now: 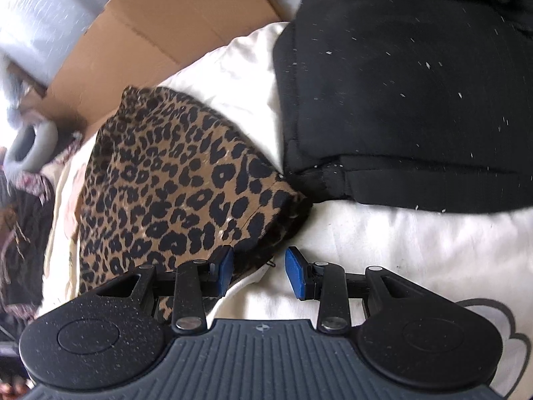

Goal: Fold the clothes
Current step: 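Grasp the trousers with the left gripper while the right gripper grasps beside it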

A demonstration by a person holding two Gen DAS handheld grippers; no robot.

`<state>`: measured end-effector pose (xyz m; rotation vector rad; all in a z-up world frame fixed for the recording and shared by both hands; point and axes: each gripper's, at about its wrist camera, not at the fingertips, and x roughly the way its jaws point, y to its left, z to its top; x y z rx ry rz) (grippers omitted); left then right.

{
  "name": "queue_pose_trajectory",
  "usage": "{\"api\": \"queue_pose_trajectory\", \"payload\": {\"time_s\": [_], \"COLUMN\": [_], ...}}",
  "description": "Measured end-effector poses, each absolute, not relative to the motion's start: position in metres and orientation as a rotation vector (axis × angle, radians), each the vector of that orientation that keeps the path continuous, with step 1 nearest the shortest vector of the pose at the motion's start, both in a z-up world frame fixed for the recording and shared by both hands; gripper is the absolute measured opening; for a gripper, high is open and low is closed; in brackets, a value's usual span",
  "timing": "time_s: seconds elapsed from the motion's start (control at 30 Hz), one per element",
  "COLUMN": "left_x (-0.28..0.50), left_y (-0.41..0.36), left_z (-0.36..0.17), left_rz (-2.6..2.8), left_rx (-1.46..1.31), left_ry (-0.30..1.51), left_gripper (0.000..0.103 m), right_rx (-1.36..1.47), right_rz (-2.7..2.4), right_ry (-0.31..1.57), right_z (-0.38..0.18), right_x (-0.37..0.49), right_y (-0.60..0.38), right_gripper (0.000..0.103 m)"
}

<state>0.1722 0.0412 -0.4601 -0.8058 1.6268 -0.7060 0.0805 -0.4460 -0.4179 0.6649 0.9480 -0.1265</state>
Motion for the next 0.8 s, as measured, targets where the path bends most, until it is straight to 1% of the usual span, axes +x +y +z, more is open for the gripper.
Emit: {"api": "queue_pose_trajectory", "payload": {"time_s": [0.13, 0.2, 0.27, 0.33, 0.4, 0.43, 0.47, 0.5, 0.63, 0.8], "left_x": [0.172, 0.173, 0.174, 0.174, 0.174, 0.174, 0.173, 0.173, 0.172, 0.173], "left_y": [0.043, 0.041, 0.039, 0.038, 0.036, 0.035, 0.034, 0.035, 0.039, 0.043], "left_z": [-0.468, -0.470, -0.472, -0.473, -0.473, -0.473, -0.473, -0.472, -0.467, -0.463], "left_rz": [-0.693, -0.697, -0.704, -0.713, -0.720, -0.723, -0.724, -0.723, -0.724, -0.708], "left_rx": [-0.805, -0.811, -0.818, -0.821, -0.818, -0.809, -0.800, -0.797, -0.801, -0.803], "left_ry": [1.641, 1.632, 1.621, 1.603, 1.591, 1.590, 1.593, 1.594, 1.583, 1.567], "left_gripper": [0.026, 0.031, 0.038, 0.039, 0.036, 0.027, 0.014, 0.010, 0.007, 0.005], "right_rx": [0.763, 0.808, 0.843, 0.882, 0.923, 0.939, 0.952, 0.966, 1.007, 0.966], "right_rz": [-0.113, -0.114, -0.114, -0.113, -0.111, -0.110, -0.109, -0.107, -0.099, -0.104], "right_ry": [0.943, 0.932, 0.922, 0.907, 0.891, 0.885, 0.880, 0.874, 0.855, 0.839], "right_z": [-0.426, -0.430, -0.432, -0.435, -0.438, -0.440, -0.441, -0.443, -0.447, -0.442], "right_x": [0.083, 0.083, 0.083, 0.083, 0.082, 0.083, 0.083, 0.084, 0.089, 0.090], "right_y": [-0.456, -0.460, -0.463, -0.467, -0.471, -0.472, -0.473, -0.474, -0.478, -0.479], "right_gripper": [0.041, 0.042, 0.042, 0.043, 0.043, 0.043, 0.043, 0.043, 0.043, 0.043]}}
